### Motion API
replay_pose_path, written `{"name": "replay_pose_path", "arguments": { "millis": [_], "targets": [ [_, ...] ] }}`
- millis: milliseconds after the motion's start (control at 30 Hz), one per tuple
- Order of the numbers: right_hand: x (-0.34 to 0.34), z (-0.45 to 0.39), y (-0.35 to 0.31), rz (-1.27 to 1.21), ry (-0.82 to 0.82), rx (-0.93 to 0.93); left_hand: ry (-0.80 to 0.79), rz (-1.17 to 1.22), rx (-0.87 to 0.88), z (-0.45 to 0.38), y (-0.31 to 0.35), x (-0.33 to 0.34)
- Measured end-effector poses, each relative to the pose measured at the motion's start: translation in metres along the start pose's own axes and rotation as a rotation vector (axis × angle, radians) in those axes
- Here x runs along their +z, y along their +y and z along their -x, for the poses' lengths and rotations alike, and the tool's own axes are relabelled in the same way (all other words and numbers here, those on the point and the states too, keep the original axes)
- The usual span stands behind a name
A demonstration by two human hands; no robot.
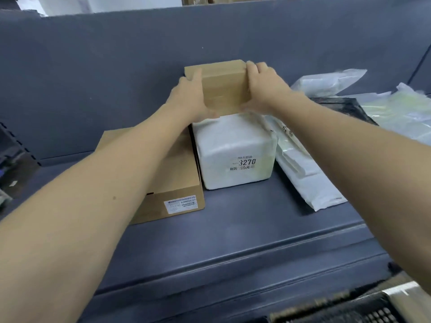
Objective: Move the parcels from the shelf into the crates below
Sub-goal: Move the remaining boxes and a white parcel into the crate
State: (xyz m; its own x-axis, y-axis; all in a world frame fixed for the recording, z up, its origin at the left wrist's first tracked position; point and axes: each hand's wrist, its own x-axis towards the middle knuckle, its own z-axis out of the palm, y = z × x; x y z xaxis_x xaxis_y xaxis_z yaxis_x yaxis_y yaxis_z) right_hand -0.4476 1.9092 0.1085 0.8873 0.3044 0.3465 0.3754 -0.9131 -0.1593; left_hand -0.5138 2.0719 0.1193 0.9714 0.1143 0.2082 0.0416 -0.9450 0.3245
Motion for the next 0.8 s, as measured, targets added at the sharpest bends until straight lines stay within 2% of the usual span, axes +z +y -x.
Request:
{"name": "replay_pose_path", "arguments": {
  "millis": [167, 367, 567, 800],
  "targets": [
    [0.026, -0.001, -0.005, -0.143, 0.145, 0.031, 0.117, 0.148, 0.018, -0.006, 0.0, 0.023],
    [0.023, 0.004, -0.011, -0.192, 0.145, 0.051, 0.137, 0.162, -0.008, -0.001, 0.004, 0.019],
    [0.007, 0.033, -0.016, -0.26, 0.176, 0.041, 0.231, 0.184, -0.002, 0.021, 0.014, 0.007],
    [-0.011, 0.121, -0.038, -0.367, 0.41, -0.058, 0.343, 0.31, 0.043, 0.103, 0.006, -0.001]
  ]
}}
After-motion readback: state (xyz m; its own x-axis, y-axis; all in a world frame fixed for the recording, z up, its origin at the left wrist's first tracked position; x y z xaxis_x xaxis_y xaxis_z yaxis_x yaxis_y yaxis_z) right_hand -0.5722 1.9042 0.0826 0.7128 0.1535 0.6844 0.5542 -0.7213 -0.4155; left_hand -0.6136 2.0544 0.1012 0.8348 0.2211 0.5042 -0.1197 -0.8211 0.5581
